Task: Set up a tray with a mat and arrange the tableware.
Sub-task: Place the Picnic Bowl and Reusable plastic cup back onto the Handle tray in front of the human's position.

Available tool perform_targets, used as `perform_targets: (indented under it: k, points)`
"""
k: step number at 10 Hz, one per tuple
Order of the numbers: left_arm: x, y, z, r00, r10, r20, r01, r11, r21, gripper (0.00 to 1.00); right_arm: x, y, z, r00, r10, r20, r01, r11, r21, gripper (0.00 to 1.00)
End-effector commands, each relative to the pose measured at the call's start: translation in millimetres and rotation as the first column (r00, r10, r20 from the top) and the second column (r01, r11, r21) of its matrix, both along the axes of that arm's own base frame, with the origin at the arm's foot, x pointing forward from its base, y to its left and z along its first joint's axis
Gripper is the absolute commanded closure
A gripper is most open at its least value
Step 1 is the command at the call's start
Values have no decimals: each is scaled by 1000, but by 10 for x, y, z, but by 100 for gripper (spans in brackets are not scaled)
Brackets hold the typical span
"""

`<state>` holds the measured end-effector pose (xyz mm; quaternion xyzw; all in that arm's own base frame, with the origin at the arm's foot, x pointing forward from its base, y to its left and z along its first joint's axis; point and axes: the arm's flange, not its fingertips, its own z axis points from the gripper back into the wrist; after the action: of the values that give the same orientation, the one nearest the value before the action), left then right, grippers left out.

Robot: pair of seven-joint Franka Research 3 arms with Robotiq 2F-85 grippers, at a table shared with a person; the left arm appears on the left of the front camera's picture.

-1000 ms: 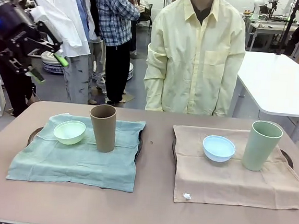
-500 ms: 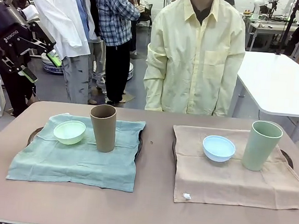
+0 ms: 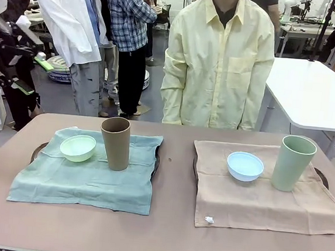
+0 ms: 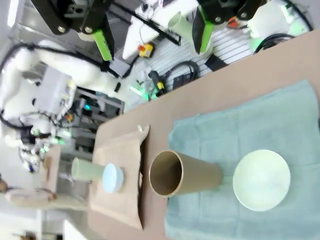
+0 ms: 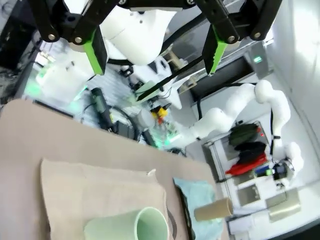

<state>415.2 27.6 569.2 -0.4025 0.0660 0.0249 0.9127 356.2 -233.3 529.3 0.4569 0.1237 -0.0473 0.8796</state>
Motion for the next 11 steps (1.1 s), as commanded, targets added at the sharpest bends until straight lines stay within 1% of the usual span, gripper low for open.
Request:
perform_targets:
  k: [1, 2, 3, 4, 5, 6, 7, 8, 11]
  points:
    - [66, 193, -109, 999, -47, 12, 48, 996, -69, 17, -41, -60, -103, 997, -42, -57, 46, 997, 69, 0]
    - [89, 168, -152, 998, -42, 54, 45, 997, -60, 17, -92, -25, -171, 996, -52, -79, 57, 996, 67, 0]
    - [87, 316, -337, 997, -20, 73, 27, 994, -103, 17, -142, -52, -208, 995, -61, -78, 67, 995, 79, 0]
    - [125, 357, -423, 997, -10, 77, 19, 992, -124, 17, -142, -66, -240, 993, -92, -67, 99, 990, 103, 0]
    - [51, 387, -464, 997, 9, 78, 4, 988, -156, 17, -165, -93, -271, 991, -115, -71, 124, 982, 145, 0]
    - [66, 472, -471, 996, 18, 84, -3, 985, -173, 17, -122, -91, -287, 989, -127, -78, 139, 976, 167, 0]
    - [10, 397, -411, 994, 27, 102, -8, 983, -181, 17, -80, -48, -267, 993, -91, -74, 104, 976, 190, 0]
    - [96, 430, -447, 999, 3, 51, 4, 992, -129, 17, -148, -138, -295, 994, -84, -66, 91, 989, 117, 0]
    - [96, 430, -447, 999, 3, 51, 4, 992, -129, 17, -148, -138, -295, 994, -84, -66, 91, 989, 117, 0]
